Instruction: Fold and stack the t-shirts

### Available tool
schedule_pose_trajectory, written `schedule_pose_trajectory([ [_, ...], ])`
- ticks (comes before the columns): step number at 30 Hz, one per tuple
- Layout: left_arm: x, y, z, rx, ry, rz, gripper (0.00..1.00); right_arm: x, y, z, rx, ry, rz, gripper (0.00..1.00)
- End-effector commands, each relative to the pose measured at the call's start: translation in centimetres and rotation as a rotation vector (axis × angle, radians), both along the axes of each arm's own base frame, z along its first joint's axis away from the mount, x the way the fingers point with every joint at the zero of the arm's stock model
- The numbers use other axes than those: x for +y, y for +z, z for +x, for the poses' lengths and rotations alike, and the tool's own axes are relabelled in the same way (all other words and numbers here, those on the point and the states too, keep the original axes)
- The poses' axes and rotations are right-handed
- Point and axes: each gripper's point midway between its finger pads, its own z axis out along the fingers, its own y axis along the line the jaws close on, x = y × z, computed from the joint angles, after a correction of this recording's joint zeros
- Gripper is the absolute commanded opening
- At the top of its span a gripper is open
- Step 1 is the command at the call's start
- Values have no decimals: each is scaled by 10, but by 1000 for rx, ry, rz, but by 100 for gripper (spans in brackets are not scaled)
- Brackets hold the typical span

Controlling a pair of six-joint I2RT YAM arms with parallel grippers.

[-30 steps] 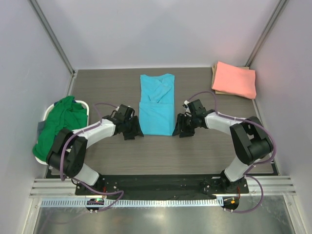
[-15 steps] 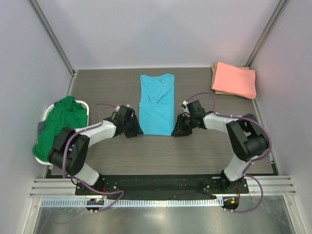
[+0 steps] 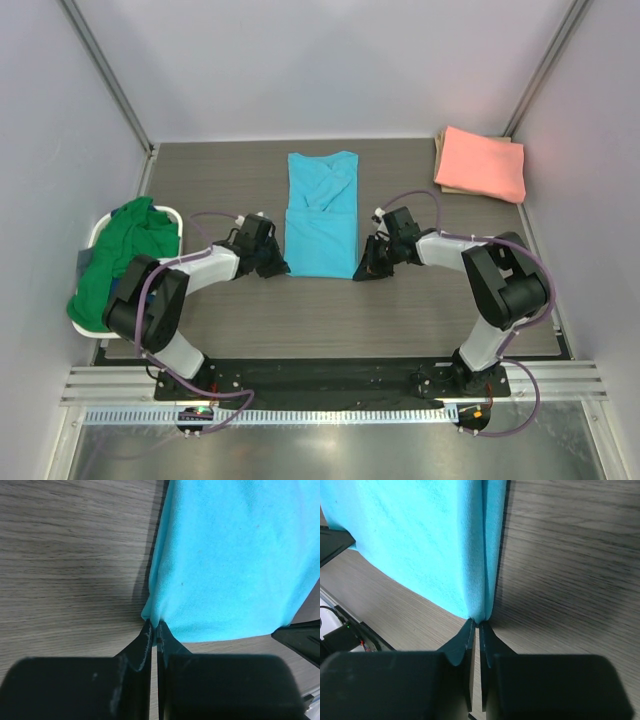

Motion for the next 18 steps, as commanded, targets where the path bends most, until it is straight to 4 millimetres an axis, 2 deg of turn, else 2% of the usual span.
schedule_pose_trajectory([
  [1,12,-19,-9,41,14,52,0,-1,-3,0,-7,-4,-8,6],
  [2,11,-18,-9,38,12,48,0,-1,-3,0,-7,-6,-8,1],
  [7,8,-5,-17,30,0,9,0,-3,8,-2,-31,-11,-2,1],
  [10,5,14,-23,-2,-4,-16,0,-7,23,-7,-58,-15,6,1],
  [13,3,33,-35,-27,-14,-26,0,-13,31,-17,-65,-22,0,1],
  [15,1,48,-46,-45,-26,-37,0,-16,46,-24,-95,-25,11,1],
  [16,3,51,-53,-38,-21,-31,0,-19,47,-29,-91,-29,8,1],
  [17,2,55,-57,-43,-25,-34,0,-20,59,-32,-123,-32,22,1],
  [18,-2,58,-63,-45,-38,-39,0,-22,63,-37,-123,-34,21,1],
])
